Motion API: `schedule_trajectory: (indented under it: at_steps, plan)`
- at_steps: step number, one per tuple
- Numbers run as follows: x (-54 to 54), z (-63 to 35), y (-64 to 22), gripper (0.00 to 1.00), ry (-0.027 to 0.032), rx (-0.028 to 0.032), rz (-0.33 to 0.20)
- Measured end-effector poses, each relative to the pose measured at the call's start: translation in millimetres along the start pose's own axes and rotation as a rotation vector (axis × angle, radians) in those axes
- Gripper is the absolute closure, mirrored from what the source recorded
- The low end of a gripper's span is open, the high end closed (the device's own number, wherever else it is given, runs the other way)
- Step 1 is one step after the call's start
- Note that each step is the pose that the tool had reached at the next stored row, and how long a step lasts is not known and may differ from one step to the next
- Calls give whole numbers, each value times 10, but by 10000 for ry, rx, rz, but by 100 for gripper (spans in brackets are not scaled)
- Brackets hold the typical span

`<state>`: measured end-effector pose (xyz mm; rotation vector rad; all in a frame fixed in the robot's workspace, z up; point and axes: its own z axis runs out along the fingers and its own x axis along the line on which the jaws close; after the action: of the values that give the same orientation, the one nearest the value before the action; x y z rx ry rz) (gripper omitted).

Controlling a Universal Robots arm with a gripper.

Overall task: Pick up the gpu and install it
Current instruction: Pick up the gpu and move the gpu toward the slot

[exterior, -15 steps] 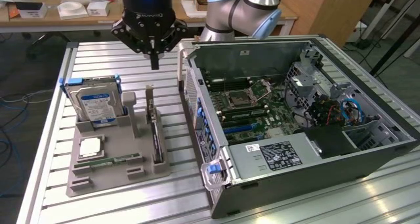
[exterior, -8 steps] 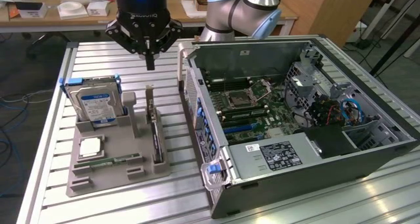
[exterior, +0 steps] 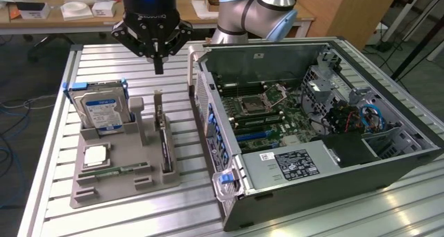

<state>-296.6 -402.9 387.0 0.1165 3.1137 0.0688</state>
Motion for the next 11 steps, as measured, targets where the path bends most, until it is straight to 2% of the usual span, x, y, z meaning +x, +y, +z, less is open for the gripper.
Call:
schedule_trajectory:
  at_steps: [4,6,7,9,11]
  plan:
    - [1,0,0,89,0,0,0]
    - [1,0,0,77,0,0,0]
    - [1,0,0,77,-1,0,0]
    - [1,0,0,65,0,0,0]
    - [1,0,0,65,-1,0,0]
